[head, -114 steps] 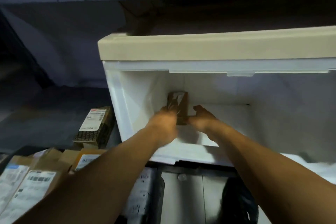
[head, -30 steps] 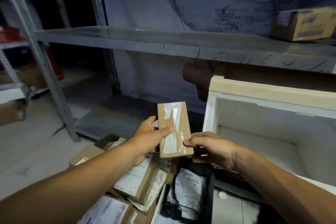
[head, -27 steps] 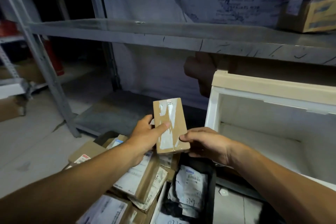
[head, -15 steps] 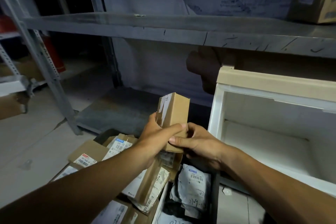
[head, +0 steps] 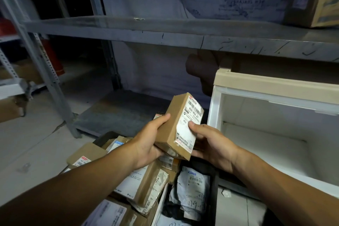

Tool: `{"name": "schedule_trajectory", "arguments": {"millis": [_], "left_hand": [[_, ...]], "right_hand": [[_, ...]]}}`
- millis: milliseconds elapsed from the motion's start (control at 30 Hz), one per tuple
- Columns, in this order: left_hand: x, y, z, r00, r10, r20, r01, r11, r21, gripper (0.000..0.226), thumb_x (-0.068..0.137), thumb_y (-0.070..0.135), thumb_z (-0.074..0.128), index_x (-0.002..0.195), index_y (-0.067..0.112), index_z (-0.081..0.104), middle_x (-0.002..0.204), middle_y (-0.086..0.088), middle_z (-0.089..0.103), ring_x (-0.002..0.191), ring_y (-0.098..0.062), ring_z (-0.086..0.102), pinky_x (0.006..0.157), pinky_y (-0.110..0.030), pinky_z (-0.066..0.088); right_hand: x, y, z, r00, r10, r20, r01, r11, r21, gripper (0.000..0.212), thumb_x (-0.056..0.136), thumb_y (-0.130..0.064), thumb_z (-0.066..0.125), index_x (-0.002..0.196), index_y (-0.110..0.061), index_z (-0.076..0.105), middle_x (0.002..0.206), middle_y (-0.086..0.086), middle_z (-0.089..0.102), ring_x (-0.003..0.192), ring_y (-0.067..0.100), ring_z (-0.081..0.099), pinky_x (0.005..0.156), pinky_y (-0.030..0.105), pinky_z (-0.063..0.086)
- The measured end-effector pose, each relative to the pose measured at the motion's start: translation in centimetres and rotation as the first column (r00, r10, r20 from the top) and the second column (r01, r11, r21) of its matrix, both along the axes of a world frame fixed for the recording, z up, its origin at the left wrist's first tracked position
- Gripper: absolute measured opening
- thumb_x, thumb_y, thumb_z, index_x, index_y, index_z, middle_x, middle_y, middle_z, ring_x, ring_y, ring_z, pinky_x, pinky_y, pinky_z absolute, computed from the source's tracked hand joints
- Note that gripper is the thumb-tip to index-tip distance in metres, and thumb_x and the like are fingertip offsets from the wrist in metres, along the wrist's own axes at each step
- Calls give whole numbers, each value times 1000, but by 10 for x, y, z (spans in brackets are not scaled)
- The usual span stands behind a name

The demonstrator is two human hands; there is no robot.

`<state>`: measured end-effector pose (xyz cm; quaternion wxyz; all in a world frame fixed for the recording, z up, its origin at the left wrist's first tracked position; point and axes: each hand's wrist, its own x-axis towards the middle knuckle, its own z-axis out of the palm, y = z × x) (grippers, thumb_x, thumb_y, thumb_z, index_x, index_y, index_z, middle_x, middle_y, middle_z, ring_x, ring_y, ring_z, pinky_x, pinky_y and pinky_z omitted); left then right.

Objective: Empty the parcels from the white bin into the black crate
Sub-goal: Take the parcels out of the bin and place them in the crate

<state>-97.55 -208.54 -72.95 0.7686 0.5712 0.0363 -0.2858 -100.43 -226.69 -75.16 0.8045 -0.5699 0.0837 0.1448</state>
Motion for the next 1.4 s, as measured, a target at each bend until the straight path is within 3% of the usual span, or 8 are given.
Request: {"name": "schedule_trajectory", "arguments": {"millis": [233, 333, 467, 567, 633, 900, 1000, 1400], "left_hand": [[3, -7, -5, 995, 71, 72, -80, 989, 123, 39, 105, 37, 46, 124, 12, 68, 110, -15, 75, 107, -33, 71, 100, -47, 52], [2, -7, -6, 989, 28, 148, -53, 983, 174, 35, 103, 40, 49, 123, 19, 68, 110, -12, 76, 105, -31, 72, 103, -50, 51], [2, -5, -10, 975, -22, 223, -25, 978, 206, 28, 97, 31, 63, 125, 26, 63, 106, -6, 78, 96, -25, 75, 81, -38, 60], [2, -4, -11, 968, 19, 250, -78, 970, 229, 22, 100, 22, 60, 121, 24, 65, 99, -4, 79, 84, -19, 77, 56, -24, 56], [3, -1, -10, 966, 52, 252, -115, 963, 242, 21, 101, 21, 58, 120, 22, 67, 97, -5, 79, 79, -18, 77, 50, -21, 53], [4, 19, -10, 946, 129, 297, -207, 946, 251, 28, 100, 15, 59, 127, 17, 67, 102, -5, 78, 89, -22, 76, 72, -34, 61], [-1, 29, -8, 934, 165, 316, -244, 942, 229, 28, 100, 12, 59, 126, 15, 67, 104, -5, 78, 93, -24, 76, 80, -38, 60], [-17, 89, 29, 912, 227, 342, -298, 939, 174, 26, 98, 9, 61, 123, 12, 68, 103, -9, 78, 85, -19, 75, 65, -26, 60]], "right_hand": [[-6, 1, 2, 999, -40, -24, 40, 999, 9, 68, 80, -33, 77, 135, -2, 54, 110, 15, 76, 99, 25, 75, 75, 36, 62], [-9, 3, 6, 997, -74, -35, 72, 996, -47, 56, 88, -31, 76, 127, 0, 51, 102, 12, 78, 91, 22, 77, 67, 33, 61], [-16, 7, 10, 997, -79, -14, 78, 992, -97, 33, 94, -22, 71, 106, -12, 43, 77, 6, 77, 63, 14, 75, 48, 22, 53], [-16, 8, 10, 998, -69, -7, 67, 990, -126, 27, 94, -18, 70, 96, -14, 43, 79, 4, 78, 68, 14, 75, 52, 25, 55], [-15, 7, 8, 997, -73, 1, 73, 990, -122, 23, 94, -16, 68, 92, -15, 46, 84, 4, 78, 75, 17, 76, 60, 30, 58], [-18, 23, 10, 992, -107, 71, 113, 990, -81, 20, 92, -10, 71, 93, -14, 52, 93, 10, 78, 77, 22, 76, 69, 38, 58], [-21, 33, 12, 985, -151, 85, 155, 987, -39, 20, 91, -9, 73, 98, -12, 55, 99, 14, 78, 82, 25, 77, 63, 34, 59], [-25, 81, 39, 979, -166, 123, 173, 984, -52, 9, 94, -12, 70, 102, -8, 69, 95, 8, 79, 84, 20, 78, 62, 27, 58]]}}
